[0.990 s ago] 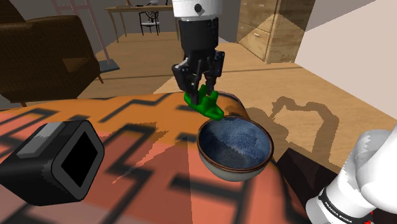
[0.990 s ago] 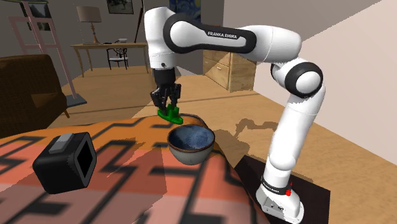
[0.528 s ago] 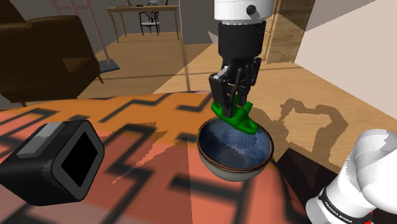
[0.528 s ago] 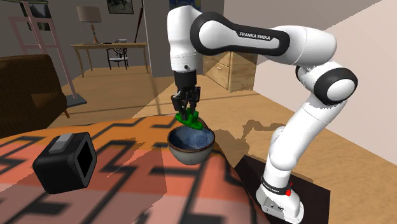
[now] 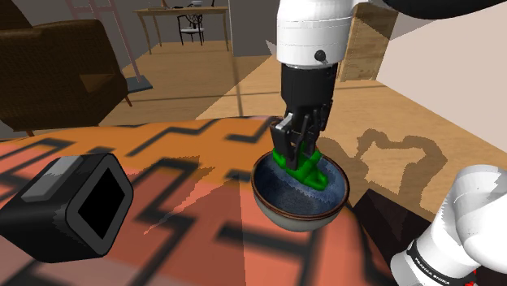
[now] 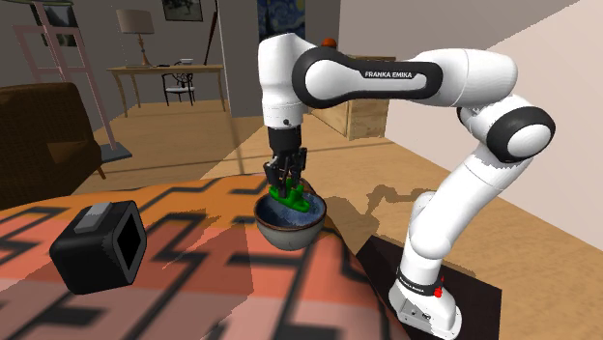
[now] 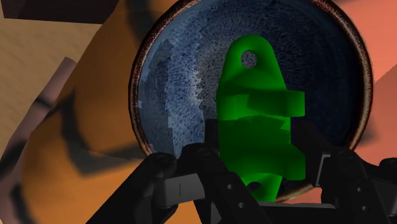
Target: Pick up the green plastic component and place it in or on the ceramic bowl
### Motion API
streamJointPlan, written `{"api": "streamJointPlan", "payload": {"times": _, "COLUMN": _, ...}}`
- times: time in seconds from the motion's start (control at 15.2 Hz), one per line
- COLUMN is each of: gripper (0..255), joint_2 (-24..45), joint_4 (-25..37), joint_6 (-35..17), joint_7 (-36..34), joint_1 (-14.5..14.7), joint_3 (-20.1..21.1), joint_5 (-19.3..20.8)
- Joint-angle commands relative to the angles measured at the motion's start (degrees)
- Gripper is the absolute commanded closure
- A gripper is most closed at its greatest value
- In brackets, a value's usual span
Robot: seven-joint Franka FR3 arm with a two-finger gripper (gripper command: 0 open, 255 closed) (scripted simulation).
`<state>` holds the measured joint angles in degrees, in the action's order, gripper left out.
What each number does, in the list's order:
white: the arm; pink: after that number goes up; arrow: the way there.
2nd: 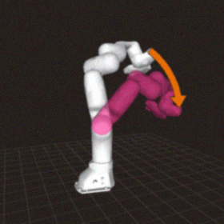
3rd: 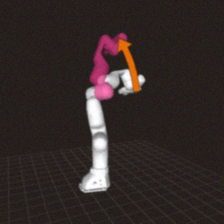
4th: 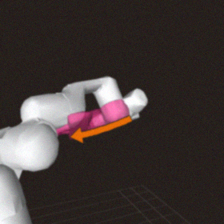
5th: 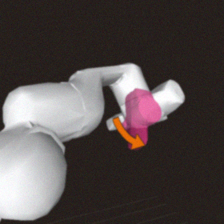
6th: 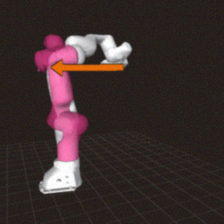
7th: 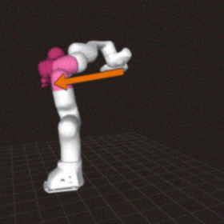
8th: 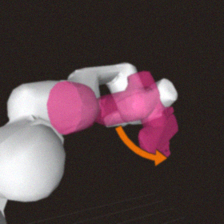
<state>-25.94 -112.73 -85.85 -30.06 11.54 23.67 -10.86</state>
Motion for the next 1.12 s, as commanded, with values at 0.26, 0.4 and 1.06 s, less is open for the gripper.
{"api": "streamJointPlan", "payload": {"times": 0.26, "gripper": 255, "joint_2": -1.0, "joint_4": -5.2, "joint_6": -4.2, "joint_7": 0.5, "joint_1": 0.3, "joint_3": 0.2, "joint_5": -0.4}}
{"api": "streamJointPlan", "payload": {"times": 0.4, "gripper": 255, "joint_2": -1.0, "joint_4": -5.2, "joint_6": -4.2, "joint_7": 0.5, "joint_1": 0.3, "joint_3": 0.2, "joint_5": -0.4}}
{"api": "streamJointPlan", "payload": {"times": 1.06, "gripper": 0, "joint_2": -1.0, "joint_4": -5.2, "joint_6": -4.2, "joint_7": 0.5, "joint_1": 0.2, "joint_3": 0.2, "joint_5": -0.4}}
